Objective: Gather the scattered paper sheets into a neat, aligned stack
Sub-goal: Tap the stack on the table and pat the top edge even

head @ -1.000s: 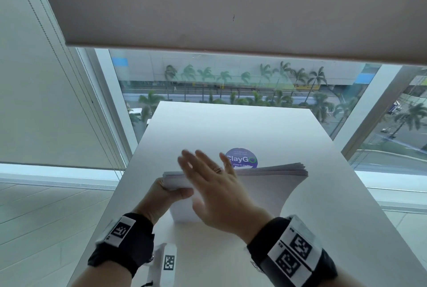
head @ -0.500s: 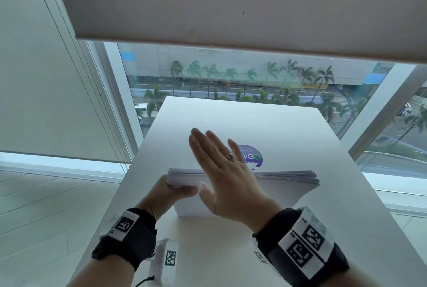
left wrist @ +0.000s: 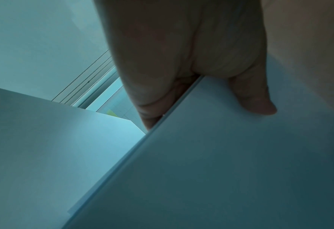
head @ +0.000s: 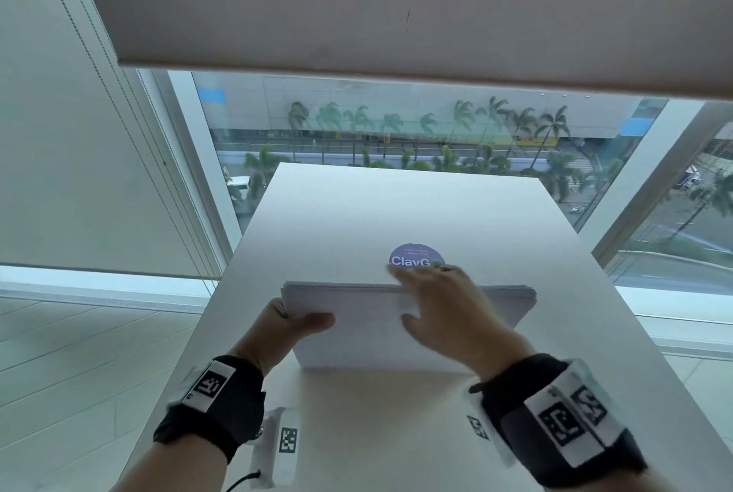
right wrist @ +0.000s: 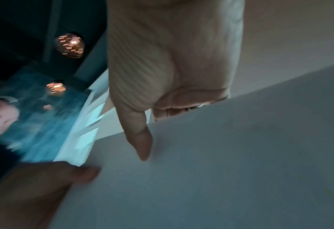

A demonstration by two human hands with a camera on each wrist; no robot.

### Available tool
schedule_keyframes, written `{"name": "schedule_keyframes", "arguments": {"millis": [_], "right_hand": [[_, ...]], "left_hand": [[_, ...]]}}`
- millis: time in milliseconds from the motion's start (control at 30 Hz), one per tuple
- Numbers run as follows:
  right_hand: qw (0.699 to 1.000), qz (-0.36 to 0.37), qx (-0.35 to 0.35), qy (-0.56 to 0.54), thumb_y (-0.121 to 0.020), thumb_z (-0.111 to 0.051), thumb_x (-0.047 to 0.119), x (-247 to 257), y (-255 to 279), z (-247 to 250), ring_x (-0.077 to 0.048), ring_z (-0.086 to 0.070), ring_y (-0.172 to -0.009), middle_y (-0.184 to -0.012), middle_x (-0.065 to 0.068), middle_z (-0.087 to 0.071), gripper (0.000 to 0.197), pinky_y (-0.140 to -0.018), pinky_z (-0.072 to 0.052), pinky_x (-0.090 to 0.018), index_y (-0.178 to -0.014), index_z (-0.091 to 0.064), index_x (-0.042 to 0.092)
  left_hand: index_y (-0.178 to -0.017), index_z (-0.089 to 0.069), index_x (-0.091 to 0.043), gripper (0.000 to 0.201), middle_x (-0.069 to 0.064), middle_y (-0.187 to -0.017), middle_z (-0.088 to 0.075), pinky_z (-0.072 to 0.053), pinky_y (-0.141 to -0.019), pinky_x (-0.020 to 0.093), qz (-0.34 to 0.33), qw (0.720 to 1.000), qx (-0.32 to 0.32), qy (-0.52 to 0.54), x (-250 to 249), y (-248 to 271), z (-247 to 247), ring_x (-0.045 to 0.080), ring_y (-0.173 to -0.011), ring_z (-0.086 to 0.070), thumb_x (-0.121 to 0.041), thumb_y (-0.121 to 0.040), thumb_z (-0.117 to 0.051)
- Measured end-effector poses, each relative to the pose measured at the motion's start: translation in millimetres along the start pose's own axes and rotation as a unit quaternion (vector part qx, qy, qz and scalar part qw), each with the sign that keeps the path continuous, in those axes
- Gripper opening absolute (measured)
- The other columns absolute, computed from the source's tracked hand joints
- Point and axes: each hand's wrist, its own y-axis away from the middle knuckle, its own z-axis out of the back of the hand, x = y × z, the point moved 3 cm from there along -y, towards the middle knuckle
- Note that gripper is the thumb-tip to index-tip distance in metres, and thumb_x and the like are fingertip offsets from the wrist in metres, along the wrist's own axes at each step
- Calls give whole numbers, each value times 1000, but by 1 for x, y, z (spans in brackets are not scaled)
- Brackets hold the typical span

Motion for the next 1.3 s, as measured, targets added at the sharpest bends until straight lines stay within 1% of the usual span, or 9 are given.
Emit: {"name": "schedule_keyframes", "arguments": {"millis": [200, 367, 467, 600, 800, 900, 1000, 1133, 1300], "right_hand": [[956, -206, -9, -208, -67, -71, 16, -92, 33, 3, -20, -55, -64, -57, 2, -58, 16, -53, -36, -25, -58, -59, 24], [856, -242, -122, -440, -65, -75, -4, -112, 49, -13, -5, -52, -55, -57, 7, -60, 18, -52, -38, -16, -66, -66, 12], [899, -229, -119, -353, -67, -75, 4, -115, 52, -9, 3, -50, -48, -49, 12, -60, 19, -48, -36, -10, -63, -67, 21], [977, -185, -45, -91, -74, -64, 23, -101, 46, 17, -22, -57, -72, -69, -3, -63, 8, -63, -42, -29, -74, -64, 14], [965, -110, -75, -226, -80, -61, 16, -53, 17, 28, -9, -45, -55, -50, 6, -50, 35, -50, -32, -15, -52, -50, 35], [939, -145, -131, -283, -78, -65, 12, -66, 12, 18, -11, -40, -52, -51, 3, -45, 26, -50, -31, -26, -57, -53, 20], [900, -174, -166, -363, -77, -66, 6, -85, 14, 5, -16, -42, -58, -60, -4, -49, 8, -51, -30, -27, -70, -61, 4], [792, -168, -198, -552, -75, -68, 0, -99, 20, -14, -10, -55, -64, -67, 4, -65, 20, -64, -42, -26, -71, -67, 20], [700, -150, -199, -669, -80, -57, -12, -93, 13, -45, -22, -62, -79, -75, 2, -73, 29, -78, -48, -38, -78, -71, 13]], "left_hand": [[-65, -75, -13, 10, -5, -63, -73, -52, -57, 17, 13, 999, -37, -5, 4, 2, -5, 6, -58, -65, -17, -56, -71], [-58, -75, -18, 7, -7, -58, -71, -50, -62, 26, -4, 997, -78, -11, -1, 0, -13, 6, -56, -63, -21, -51, -76], [-56, -75, -21, 5, -8, -55, -70, -51, -57, 21, -34, 995, -84, -36, -16, -2, -15, 4, -53, -62, -17, -56, -77], [-52, -73, -21, 28, -12, -50, -67, -49, -52, 15, -98, 985, -79, -117, -55, -8, -24, 0, -50, -59, -1, -71, -75], [-75, -72, -7, 44, 21, -76, -73, -55, -64, 42, -202, 929, -17, -309, -125, -9, -60, 16, -61, -60, -46, -54, -70], [-83, -68, -16, 32, 2, -84, -73, -49, -79, 31, -276, 875, -126, -378, -143, -7, -58, 23, -82, -66, -41, -63, -67], [-129, -46, -22, 75, 3, -135, -50, -31, -110, 42, -283, 828, -283, -393, -132, -8, -29, 24, -129, -41, -45, -62, -71], [-146, -6, -32, 125, 7, -155, -22, -21, -112, 36, -116, 960, -221, -130, -84, -13, -9, 13, -140, -22, -48, -47, -80], [-86, -74, -19, 34, -1, -87, -75, -52, -78, 30, -87, 996, -11, 28, -60, -19, -33, 10, -82, -69, -22, -53, -79]]}}
